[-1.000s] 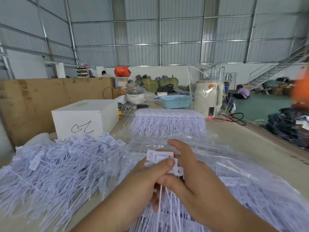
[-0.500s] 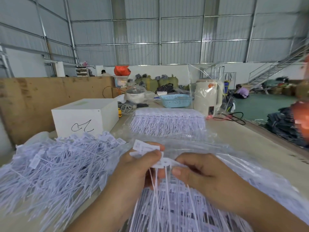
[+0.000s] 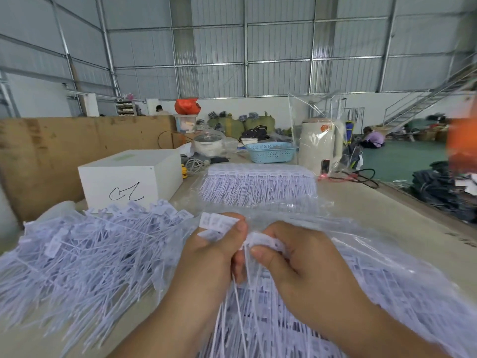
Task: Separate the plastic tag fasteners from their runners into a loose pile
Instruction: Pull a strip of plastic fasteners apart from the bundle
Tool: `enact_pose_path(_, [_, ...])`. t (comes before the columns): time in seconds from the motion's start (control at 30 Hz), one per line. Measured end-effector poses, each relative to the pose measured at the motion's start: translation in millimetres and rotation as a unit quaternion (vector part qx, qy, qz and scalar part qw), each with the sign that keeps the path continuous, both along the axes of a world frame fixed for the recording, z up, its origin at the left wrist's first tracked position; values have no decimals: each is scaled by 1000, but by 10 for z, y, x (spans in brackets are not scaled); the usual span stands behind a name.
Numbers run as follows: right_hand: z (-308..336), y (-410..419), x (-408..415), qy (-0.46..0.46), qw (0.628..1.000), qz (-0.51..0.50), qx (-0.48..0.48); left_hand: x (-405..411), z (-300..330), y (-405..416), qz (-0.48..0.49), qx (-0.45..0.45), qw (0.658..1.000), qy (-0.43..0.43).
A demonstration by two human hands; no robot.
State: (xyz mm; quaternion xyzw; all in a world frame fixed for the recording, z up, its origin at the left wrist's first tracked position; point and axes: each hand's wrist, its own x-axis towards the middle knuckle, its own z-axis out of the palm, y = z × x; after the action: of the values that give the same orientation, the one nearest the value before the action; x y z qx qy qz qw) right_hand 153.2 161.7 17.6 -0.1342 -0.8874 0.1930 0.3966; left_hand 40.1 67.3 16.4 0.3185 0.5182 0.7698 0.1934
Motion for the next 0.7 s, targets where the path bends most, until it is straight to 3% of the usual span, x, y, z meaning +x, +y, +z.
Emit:
enact_pose_path(0.13, [108, 123, 56, 123, 989, -10, -85, -129, 7, -28, 30, 5, 997, -74])
enact_pose_path(0.3, [-9, 72, 81, -18, 973, 191, -132, -75, 13, -36, -6, -28, 999, 22])
enact_pose_path(0.4, [-57, 51, 13, -56, 966, 212, -136, -8, 11, -32, -49, -14, 998, 27])
enact_pose_path(0.57, [-62, 54, 28, -24, 956, 239, -171, 11, -20, -63, -157, -20, 985, 64])
enact_pose_path(0.7, [-73, 79, 47, -41, 953, 240, -178, 17, -56, -43, -172, -44, 983, 45])
